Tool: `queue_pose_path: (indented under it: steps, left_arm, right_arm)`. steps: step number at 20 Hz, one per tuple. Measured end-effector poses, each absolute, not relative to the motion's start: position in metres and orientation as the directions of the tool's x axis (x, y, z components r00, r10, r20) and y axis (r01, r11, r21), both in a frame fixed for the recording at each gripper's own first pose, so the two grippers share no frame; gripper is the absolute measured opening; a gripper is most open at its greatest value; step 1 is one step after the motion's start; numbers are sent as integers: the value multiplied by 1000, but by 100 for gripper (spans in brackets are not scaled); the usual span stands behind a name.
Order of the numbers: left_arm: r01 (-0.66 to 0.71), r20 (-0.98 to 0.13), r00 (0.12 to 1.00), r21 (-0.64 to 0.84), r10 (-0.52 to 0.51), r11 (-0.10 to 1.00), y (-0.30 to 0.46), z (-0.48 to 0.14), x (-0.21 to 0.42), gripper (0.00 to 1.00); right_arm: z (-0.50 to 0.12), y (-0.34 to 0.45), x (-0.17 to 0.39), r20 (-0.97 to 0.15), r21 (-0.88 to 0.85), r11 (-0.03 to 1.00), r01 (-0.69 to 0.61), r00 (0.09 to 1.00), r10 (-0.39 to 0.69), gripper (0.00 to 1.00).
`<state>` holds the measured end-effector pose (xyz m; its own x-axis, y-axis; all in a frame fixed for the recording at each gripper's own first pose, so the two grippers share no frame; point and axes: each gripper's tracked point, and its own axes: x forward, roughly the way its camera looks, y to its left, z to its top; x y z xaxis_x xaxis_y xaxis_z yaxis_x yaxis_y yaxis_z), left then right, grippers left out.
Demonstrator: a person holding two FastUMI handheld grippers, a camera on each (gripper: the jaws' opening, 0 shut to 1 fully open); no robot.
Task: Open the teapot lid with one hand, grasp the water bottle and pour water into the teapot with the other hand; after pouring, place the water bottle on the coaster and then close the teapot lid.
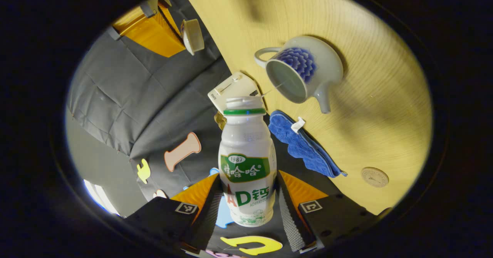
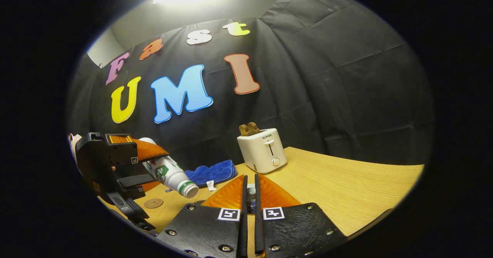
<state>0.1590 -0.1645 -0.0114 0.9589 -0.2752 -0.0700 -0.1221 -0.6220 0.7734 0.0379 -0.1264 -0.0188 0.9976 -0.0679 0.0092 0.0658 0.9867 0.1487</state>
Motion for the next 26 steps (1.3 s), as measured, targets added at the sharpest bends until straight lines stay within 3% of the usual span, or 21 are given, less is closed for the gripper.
queue_pose_path:
  steps: [6,8,10,12,14,15,19,26]
  left_arm:
    - [-103,-83,958,796,-276,-597,-164,-10,157,85]
    - [-63,-103,958,833,-266,-550,-160,-12,162,81]
    - [-22,-118,959,876,-258,-483,-152,-15,160,85]
    - [22,-131,959,919,-252,-394,-145,-16,161,81]
    - [66,-147,956,950,-254,-304,-136,-22,164,81]
    - [81,-149,957,962,-250,-262,-130,-24,165,86]
    - [118,-136,954,989,-267,-85,-116,-28,164,83]
    - [179,-105,961,942,-254,285,-91,-25,149,86]
  right_arm:
    - [-19,-126,37,7,150,987,64,998,-66,7]
    - [-17,-127,36,17,153,986,68,997,-72,7]
    - [-13,-131,35,34,162,984,76,996,-83,7]
    - [-12,-133,36,41,170,982,81,995,-89,7]
    - [-13,-133,36,38,168,982,84,995,-91,7]
    - [-13,-133,36,38,164,983,85,995,-93,7]
    - [-14,-131,36,35,152,985,81,996,-88,7]
    - [-22,-117,40,11,124,991,41,999,-43,7]
